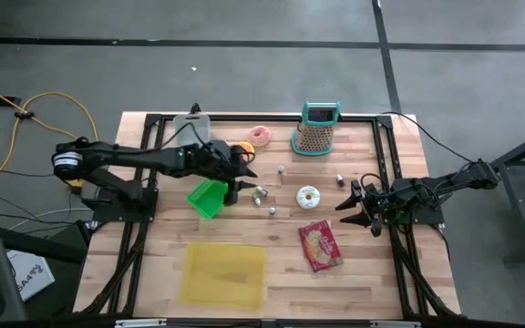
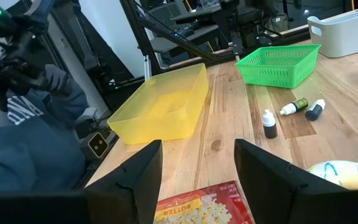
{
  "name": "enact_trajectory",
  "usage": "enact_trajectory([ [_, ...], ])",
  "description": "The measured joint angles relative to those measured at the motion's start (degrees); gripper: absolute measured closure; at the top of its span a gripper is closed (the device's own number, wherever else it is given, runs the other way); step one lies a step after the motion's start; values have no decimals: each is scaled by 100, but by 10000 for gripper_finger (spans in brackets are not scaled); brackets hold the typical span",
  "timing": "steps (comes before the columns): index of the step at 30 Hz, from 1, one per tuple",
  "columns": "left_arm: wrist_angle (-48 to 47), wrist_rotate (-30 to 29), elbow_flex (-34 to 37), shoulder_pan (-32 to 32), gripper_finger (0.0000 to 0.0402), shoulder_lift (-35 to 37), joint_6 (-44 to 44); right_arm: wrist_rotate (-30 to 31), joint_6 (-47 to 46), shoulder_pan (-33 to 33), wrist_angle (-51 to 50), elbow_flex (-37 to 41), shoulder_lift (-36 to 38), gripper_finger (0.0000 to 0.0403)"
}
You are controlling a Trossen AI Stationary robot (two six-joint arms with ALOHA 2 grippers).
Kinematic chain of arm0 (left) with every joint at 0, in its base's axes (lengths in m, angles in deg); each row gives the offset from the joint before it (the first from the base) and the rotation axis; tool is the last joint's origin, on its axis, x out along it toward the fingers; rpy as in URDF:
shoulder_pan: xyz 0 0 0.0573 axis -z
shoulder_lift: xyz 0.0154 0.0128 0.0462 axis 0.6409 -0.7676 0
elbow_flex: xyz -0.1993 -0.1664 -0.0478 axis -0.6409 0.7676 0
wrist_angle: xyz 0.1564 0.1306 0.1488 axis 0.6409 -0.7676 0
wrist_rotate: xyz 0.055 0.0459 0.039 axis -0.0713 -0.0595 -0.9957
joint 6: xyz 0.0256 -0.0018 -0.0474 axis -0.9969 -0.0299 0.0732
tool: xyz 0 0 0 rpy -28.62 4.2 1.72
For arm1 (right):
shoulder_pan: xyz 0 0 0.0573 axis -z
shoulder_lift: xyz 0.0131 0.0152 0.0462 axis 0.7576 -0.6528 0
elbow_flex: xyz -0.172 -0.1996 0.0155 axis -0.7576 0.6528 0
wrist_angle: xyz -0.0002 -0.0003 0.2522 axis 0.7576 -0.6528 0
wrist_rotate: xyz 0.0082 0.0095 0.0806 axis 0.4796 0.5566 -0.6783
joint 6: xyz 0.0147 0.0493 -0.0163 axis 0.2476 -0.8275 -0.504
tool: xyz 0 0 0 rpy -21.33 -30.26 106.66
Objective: Pick & Place Food Item
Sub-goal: Put the red bottle into the green basket
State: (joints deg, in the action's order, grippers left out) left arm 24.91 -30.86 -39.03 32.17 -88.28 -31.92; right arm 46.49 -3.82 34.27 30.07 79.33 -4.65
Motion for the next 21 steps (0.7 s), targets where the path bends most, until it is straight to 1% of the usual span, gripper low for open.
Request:
enact_trajectory([
  [9, 34, -199, -37, 322, 265, -528, 92, 2, -1, 0, 0, 1, 0, 215],
  [13, 186, -212, -66, 470, 265, -711, 151, 0, -2, 0, 0, 0, 1, 215],
  [16, 117, -325, -250, 563, 265, -902, 239, 0, -2, 0, 0, 2, 0, 215],
  [21, -252, -343, -754, 642, 265, -1296, 212, 0, -1, 0, 0, 0, 1, 215],
])
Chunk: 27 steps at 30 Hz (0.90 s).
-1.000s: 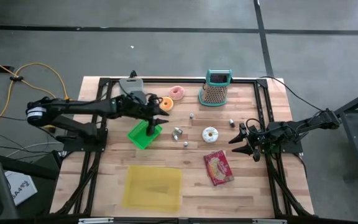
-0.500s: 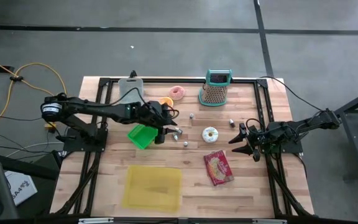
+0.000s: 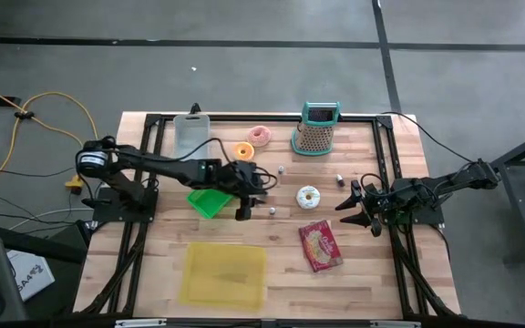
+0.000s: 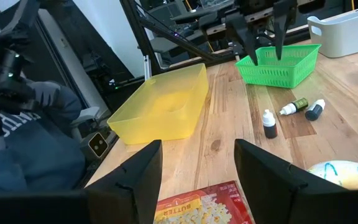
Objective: Pick & Place Food Item
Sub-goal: Put the red bottle into the green basket
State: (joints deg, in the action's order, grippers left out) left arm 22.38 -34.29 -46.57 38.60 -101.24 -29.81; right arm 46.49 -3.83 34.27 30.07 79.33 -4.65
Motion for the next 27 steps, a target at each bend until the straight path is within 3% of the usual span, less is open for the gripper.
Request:
enact_trajectory([
  [9, -458, 50, -663, 1, 265, -721, -145, 0, -1, 0, -1, 1, -1, 215],
  [27, -535, -7, -673, 197, 265, -1104, 199, 0, 0, 0, 0, 1, 1, 215],
])
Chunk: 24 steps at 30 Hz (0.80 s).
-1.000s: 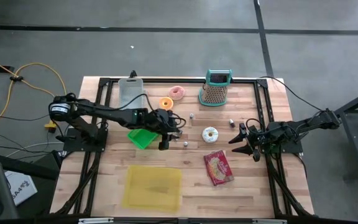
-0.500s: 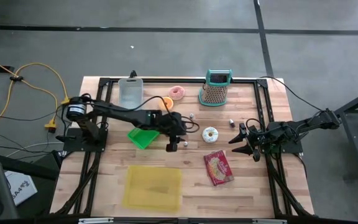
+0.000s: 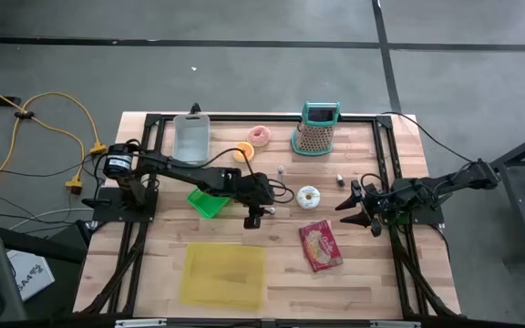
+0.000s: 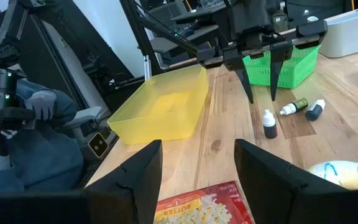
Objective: Pick & Place Food Item
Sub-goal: Put the red bottle into the green basket
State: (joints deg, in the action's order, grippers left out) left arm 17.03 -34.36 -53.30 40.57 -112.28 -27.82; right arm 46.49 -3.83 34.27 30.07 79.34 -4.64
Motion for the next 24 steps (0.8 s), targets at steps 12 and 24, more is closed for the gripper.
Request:
enact_trajectory([
  [12, 1, -249, 0, -2, 265, -67, 38, 2, -1, 0, 0, -1, -2, 215],
  [24, 84, -96, -7, -26, 265, -323, 130, 0, -1, 0, 13, -1, -30, 215],
])
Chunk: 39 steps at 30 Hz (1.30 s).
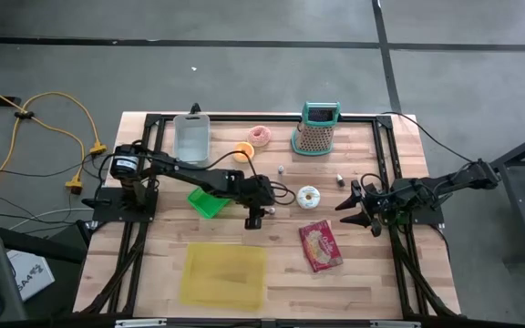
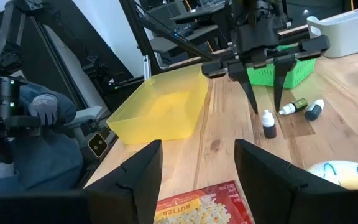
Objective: Pick & Place Food Item
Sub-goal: Put the red bottle into the green basket
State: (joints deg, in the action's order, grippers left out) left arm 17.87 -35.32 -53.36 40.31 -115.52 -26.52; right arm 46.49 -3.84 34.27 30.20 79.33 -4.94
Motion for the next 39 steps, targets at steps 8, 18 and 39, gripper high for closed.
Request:
enact_trajectory([
  [8, 141, 46, 2, 0, 265, -85, 15, 3, 2, -2, 15, 1, -11, 215],
  [18, 208, 47, 2, 0, 265, -88, -7, 2, 1, 0, 20, 1, -11, 215],
  [39, 640, 319, 0, -22, 265, -352, 46, 2, 1, 0, 31, 2, -38, 215],
])
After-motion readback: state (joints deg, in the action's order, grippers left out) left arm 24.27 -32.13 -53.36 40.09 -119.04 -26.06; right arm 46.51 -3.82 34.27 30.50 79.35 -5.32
